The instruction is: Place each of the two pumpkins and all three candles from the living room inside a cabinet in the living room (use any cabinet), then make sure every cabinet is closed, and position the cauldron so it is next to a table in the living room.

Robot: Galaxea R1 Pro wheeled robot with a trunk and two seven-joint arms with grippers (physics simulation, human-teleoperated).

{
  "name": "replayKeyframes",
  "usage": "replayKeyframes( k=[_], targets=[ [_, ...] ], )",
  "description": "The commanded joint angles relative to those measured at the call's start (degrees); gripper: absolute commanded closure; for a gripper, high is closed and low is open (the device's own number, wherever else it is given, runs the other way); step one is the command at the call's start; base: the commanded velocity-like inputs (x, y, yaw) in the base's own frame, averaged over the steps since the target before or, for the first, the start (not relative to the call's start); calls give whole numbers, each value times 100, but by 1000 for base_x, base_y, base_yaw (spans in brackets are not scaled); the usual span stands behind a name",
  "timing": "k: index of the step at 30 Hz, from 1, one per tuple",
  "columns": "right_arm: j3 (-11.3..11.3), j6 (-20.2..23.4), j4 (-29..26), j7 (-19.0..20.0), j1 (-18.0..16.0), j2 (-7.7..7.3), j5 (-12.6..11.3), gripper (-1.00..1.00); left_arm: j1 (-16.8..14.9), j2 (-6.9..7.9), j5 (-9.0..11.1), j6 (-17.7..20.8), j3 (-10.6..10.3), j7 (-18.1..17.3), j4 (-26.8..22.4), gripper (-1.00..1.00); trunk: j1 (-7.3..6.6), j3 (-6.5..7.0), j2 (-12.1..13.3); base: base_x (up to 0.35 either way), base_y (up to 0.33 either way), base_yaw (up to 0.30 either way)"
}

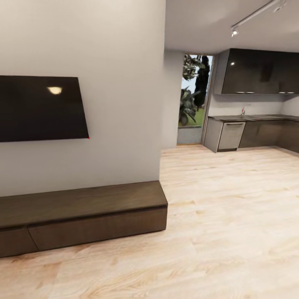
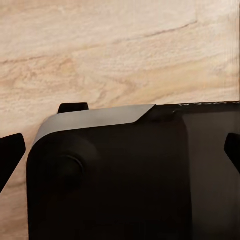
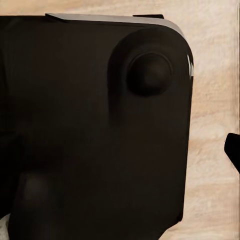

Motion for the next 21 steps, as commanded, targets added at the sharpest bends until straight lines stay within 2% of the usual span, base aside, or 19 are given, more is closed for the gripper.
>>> replayKeyframes(
  k=[1, 6, 13, 16, 21],
  targets=[
    [-1, -20, 5, 2, -3, 2, -10, -100, -1, -2, -18, -15, -3, 2, -2, -100, 3, -5, -2, 265, -199, 0],
    [-1, -26, -17, 2, -3, 8, -15, -100, -1, -3, -18, -16, -3, 5, -2, -100, 3, -4, -2, 265, -175, 69],
    [-1, -29, -29, 5, -3, 11, -19, -100, -1, -5, -18, -23, -3, 4, -2, -100, 3, -3, -2, 265, -148, 262],
    [-1, -22, -30, 6, -3, 11, -18, -100, -1, -5, -18, -23, -3, 1, -2, -100, 3, -3, -2, 265, -75, 237],
    [5, -19, -34, 6, -3, 12, -10, -100, -1, -5, -21, -23, -3, 4, -2, -100, 3, -3, -2, 266, -17, 61]
  ],
)
